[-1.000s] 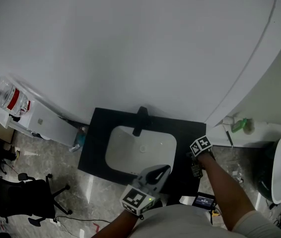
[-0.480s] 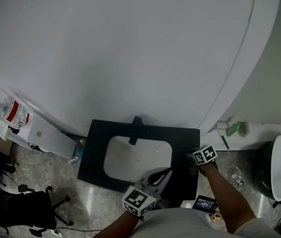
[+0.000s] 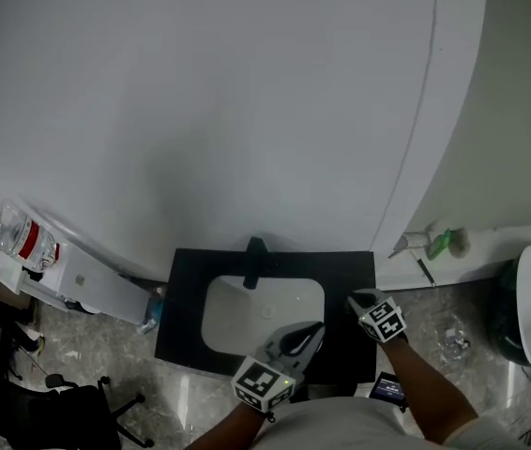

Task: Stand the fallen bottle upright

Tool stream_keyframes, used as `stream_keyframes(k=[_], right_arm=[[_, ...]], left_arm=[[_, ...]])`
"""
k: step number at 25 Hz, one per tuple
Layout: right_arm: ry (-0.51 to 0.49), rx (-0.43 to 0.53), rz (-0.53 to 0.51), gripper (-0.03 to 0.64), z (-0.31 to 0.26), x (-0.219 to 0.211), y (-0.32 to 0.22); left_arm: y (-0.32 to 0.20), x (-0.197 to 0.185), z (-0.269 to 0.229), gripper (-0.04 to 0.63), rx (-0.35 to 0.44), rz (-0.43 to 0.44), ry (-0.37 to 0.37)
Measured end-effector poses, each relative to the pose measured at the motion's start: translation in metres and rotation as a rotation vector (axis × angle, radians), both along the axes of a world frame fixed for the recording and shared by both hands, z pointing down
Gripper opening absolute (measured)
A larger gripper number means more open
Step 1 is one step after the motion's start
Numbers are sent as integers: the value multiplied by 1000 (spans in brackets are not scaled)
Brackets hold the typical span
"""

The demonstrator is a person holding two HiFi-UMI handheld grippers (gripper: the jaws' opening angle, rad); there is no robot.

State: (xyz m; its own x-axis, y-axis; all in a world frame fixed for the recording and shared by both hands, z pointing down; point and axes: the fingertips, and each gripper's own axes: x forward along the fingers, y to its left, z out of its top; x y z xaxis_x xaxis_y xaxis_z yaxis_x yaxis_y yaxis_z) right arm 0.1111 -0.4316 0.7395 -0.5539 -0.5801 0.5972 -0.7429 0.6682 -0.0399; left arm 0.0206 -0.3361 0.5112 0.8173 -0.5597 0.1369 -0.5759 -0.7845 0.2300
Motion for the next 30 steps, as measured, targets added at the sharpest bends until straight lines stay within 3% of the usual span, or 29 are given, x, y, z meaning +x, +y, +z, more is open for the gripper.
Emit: stream_keyframes(k=[7,11,14,17,24,27,30], right_arm=[[-14,5,16,18,2,-5,-2],[-45,-7,14,72,-4,-9,-2],[-34,23,34,115,-14,-7,-5],[-23,77,46,115,-33,-5,-10],[-136,273,22,114,-155,-20,-10],[-208,366,1,82,-219,-31,1],[-303,400,-13,39,-273,-42,16]], left_arm=[[4,5,-2,6,7,23,-17],[6,4,-5,6,12,27,-13],[8,2,-5,6,17,27,-8],[7,-1,-7,6,20,27,-2],[-2,-2,-27,6,62,19,31],[-7,-5,-46,6,87,13,63],[-15,-10,-65,6,128,0,79]])
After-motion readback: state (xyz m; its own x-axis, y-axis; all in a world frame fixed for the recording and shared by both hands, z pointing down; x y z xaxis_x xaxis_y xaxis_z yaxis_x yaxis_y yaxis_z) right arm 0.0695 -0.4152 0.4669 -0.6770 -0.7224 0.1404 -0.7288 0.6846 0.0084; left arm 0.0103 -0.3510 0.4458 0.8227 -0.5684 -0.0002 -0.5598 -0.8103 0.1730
